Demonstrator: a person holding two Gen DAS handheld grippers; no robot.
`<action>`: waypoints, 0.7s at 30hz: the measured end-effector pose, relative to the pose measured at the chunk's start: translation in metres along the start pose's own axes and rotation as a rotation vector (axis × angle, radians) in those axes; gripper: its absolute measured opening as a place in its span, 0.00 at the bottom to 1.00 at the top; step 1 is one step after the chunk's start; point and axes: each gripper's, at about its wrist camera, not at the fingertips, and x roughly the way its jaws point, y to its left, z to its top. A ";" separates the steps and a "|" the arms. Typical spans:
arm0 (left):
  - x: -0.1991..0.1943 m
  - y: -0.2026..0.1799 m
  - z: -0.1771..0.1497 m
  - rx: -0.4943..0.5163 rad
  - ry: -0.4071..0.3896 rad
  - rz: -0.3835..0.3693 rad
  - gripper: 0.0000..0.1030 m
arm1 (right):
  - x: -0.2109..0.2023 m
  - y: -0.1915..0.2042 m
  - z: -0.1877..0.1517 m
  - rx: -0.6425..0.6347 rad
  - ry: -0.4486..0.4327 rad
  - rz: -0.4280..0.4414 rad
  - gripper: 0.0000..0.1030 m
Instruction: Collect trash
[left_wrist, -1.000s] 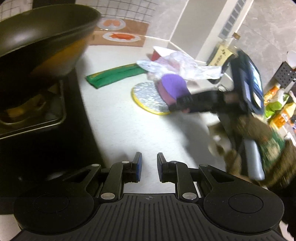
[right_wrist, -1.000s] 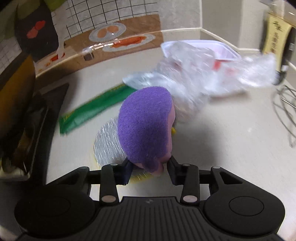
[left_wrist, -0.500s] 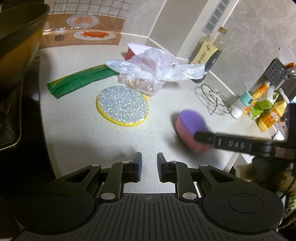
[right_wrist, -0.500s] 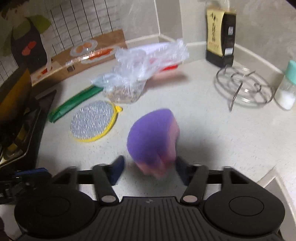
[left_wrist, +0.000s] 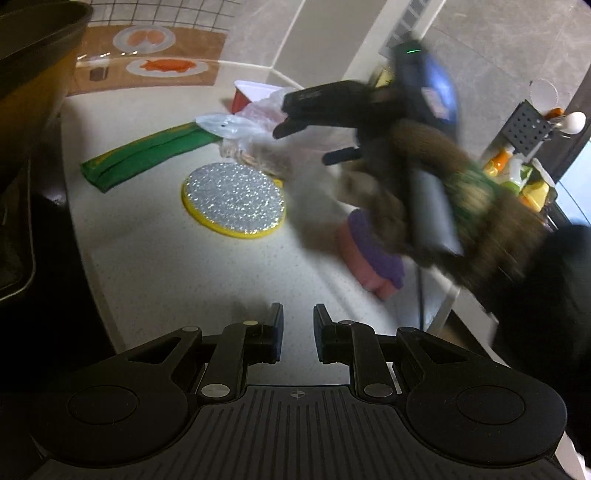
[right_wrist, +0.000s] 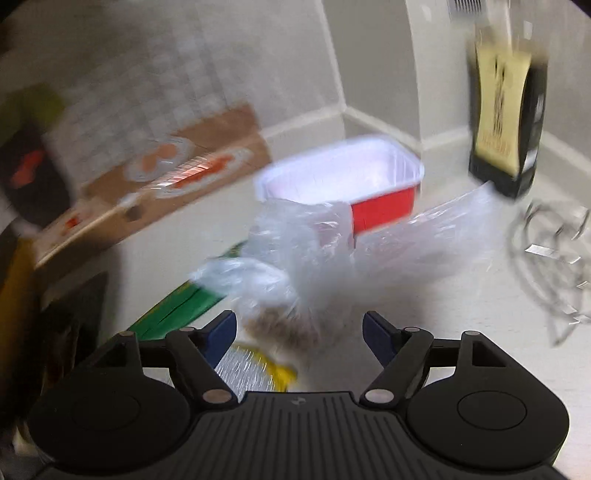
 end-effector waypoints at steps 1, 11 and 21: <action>-0.002 0.002 -0.001 -0.003 -0.004 0.004 0.20 | 0.016 -0.001 0.006 0.040 0.021 -0.027 0.73; -0.011 0.013 0.016 -0.048 -0.092 0.044 0.20 | -0.039 -0.013 -0.015 0.055 0.062 0.184 0.13; -0.009 -0.043 0.016 0.150 -0.080 -0.053 0.20 | -0.112 -0.074 -0.110 0.176 0.161 0.357 0.15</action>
